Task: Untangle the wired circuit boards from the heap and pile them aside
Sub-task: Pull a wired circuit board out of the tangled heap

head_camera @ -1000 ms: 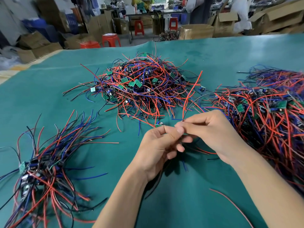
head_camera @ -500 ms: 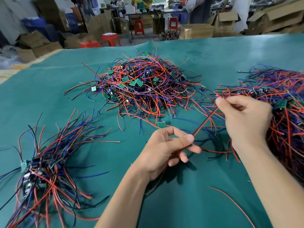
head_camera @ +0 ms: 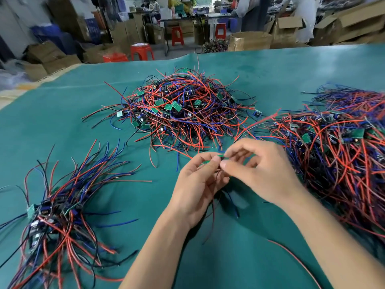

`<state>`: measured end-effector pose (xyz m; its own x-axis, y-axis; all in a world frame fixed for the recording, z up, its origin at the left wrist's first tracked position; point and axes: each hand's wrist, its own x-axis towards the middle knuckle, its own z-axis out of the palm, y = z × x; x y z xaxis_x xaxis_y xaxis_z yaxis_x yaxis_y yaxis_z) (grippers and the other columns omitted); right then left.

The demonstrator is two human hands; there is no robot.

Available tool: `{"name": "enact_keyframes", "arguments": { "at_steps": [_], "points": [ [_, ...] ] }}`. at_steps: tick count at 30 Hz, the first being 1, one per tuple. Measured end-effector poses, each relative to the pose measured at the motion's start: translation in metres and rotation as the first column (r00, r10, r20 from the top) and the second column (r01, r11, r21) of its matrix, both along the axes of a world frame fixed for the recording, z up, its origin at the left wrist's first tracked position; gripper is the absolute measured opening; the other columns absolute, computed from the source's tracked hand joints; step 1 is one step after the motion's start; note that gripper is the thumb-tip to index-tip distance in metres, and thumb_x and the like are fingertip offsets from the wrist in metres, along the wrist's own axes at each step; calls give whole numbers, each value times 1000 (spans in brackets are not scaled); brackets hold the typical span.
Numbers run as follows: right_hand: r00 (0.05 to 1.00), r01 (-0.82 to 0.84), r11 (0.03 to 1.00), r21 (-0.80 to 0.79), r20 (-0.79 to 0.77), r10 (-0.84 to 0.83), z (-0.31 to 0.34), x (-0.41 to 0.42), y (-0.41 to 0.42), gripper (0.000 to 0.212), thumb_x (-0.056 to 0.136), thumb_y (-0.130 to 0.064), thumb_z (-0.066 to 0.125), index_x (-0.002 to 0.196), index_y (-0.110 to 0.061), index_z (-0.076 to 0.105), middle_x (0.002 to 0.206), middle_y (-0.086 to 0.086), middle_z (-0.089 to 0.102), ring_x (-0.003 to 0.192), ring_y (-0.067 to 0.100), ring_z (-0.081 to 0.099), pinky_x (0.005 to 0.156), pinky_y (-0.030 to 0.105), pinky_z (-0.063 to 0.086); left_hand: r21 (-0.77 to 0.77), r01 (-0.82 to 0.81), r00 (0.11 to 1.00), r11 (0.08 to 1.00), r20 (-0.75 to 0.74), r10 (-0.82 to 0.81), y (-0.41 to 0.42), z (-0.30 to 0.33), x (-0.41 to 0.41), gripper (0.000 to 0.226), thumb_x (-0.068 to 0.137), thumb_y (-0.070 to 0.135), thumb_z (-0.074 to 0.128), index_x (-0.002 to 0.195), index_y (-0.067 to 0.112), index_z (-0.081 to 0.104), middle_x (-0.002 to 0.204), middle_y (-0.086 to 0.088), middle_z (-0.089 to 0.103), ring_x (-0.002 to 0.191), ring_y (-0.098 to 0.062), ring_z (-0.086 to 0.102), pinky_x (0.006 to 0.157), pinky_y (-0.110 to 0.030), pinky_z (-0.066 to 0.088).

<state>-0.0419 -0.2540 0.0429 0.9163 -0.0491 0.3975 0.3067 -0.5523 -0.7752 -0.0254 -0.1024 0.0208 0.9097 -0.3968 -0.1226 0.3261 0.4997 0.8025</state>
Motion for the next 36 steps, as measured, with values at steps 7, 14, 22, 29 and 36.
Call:
{"name": "enact_keyframes", "arguments": {
  "at_steps": [7, 14, 22, 29, 36],
  "points": [
    [995, -98, 994, -57, 8, 99, -1, -2, 1, 17, 70, -21, 80, 86, -27, 78, 74, -12, 71, 60, 2, 59, 58, 6, 39, 57, 6, 1000, 998, -6, -6, 1, -2, 1, 18, 87, 13, 64, 103, 7, 66, 81, -8, 63, 64, -13, 52, 65, -23, 56],
    [998, 67, 990, 125, 7, -68, -1, 4, -8, 23, 66, -24, 84, 85, -36, 80, 76, -14, 75, 67, 3, 67, 67, 19, 51, 61, 92, 994, 994, 45, -95, 1, -5, -1, 11, 82, 17, 67, 85, 8, 74, 76, -9, 70, 65, -13, 66, 55, -18, 52],
    [977, 154, 949, 275, 104, -188, 8, 4, -14, 20, 68, -24, 87, 82, -36, 78, 75, -11, 76, 62, 6, 66, 68, 23, 55, 197, 205, 960, 959, 153, -236, 3, 1, -5, 14, 87, 18, 66, 85, 6, 72, 63, -6, 66, 47, -8, 57, 42, -15, 41],
    [696, 637, 740, 213, 252, -672, 21, 1, -89, 31, 81, -45, 74, 111, -54, 70, 96, -14, 77, 89, 12, 73, 90, 39, 58, 258, 235, 943, 937, 176, -284, 3, 4, -7, 13, 88, 18, 62, 81, 14, 72, 60, -5, 64, 44, -11, 53, 42, -18, 40],
    [676, 728, 620, -293, 154, -721, 13, 4, -96, 61, 77, -38, 57, 130, -12, 69, 131, 29, 62, 131, 44, 45, 116, 49, 33, 437, -559, 794, 704, 526, 304, -4, -8, -6, 12, 87, 1, 62, 85, 12, 67, 82, -9, 68, 62, -15, 67, 46, -25, 49]
  ]
}}
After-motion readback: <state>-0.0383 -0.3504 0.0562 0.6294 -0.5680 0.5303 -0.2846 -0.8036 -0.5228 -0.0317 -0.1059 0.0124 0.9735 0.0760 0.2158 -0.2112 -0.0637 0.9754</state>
